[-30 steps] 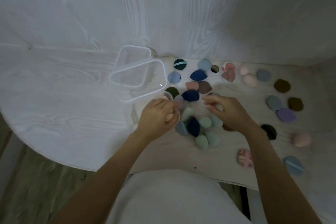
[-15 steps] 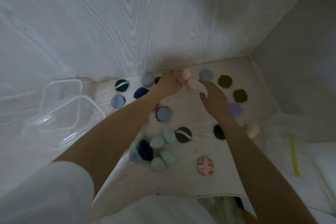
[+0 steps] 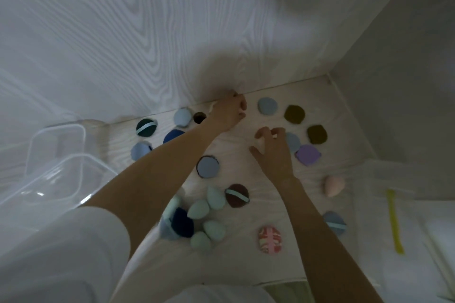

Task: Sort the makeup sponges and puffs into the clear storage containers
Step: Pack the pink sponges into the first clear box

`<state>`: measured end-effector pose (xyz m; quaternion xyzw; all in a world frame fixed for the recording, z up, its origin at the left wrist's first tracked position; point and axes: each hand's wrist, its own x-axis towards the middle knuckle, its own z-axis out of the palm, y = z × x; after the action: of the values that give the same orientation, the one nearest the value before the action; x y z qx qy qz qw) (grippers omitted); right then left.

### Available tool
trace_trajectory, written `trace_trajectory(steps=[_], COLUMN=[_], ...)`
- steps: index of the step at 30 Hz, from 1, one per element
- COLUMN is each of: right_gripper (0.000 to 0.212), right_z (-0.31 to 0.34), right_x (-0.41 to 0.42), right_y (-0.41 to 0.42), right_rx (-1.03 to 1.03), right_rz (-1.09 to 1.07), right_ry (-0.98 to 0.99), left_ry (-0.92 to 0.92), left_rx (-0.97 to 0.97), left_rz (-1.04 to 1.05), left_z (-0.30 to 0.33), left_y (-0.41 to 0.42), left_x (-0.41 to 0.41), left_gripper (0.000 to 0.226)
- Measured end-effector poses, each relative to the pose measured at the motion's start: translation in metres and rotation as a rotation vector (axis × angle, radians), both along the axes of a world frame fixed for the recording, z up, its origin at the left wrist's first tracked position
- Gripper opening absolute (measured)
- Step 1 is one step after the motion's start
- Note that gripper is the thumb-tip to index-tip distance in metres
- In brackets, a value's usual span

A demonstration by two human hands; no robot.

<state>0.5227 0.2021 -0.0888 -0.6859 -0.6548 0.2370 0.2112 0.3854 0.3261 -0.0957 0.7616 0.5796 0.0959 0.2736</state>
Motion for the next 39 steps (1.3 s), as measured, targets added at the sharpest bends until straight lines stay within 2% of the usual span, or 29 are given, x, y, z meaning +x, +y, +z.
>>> trace_trajectory(steps=[3, 7, 11, 13, 17, 22, 29, 32, 35, 39], right_gripper=[0.018, 0.015, 0.018, 0.017, 0.017, 0.017, 0.017, 0.018, 0.018, 0.018], right_z=[-0.002, 0.003, 0.02, 0.029, 0.044, 0.049, 0.05, 0.049, 0.046, 0.044], right_x=[-0.001, -0.015, -0.046, -0.066, -0.103, -0.145, -0.169, -0.172, -0.174, -0.177], right_y=[-0.022, -0.053, -0.078, -0.086, -0.098, -0.112, -0.128, -0.133, -0.137, -0.136], right_rx=[-0.036, 0.021, -0.01, -0.038, -0.079, -0.102, -0.111, -0.118, -0.135, -0.136], right_rz=[-0.004, -0.007, 0.114, 0.189, 0.281, 0.385, 0.407, 0.395, 0.393, 0.405], right_ry=[-0.013, 0.065, 0.193, 0.229, 0.329, 0.394, 0.435, 0.464, 0.467, 0.463], left_ry=[-0.146, -0.559, -0.576, -0.574, -0.414, -0.159, 0.206, 0.358, 0.434, 0.45], left_rx=[0.062, 0.051, 0.051, 0.078, 0.211, 0.291, 0.371, 0.31, 0.185, 0.148], left_rz=[0.039, 0.217, 0.356, 0.509, 0.761, 0.847, 0.613, 0.576, 0.545, 0.437], left_z=[0.017, 0.059, 0.082, 0.089, 0.084, 0.054, 0.039, 0.035, 0.03, 0.022], left_y=[-0.024, -0.104, -0.197, -0.241, -0.309, -0.348, -0.332, -0.327, -0.329, -0.338], left_x=[-0.006, -0.036, -0.101, -0.138, -0.202, -0.247, -0.26, -0.263, -0.265, -0.263], left_gripper=[0.028, 0.045, 0.032, 0.03, 0.032, 0.031, 0.027, 0.028, 0.026, 0.012])
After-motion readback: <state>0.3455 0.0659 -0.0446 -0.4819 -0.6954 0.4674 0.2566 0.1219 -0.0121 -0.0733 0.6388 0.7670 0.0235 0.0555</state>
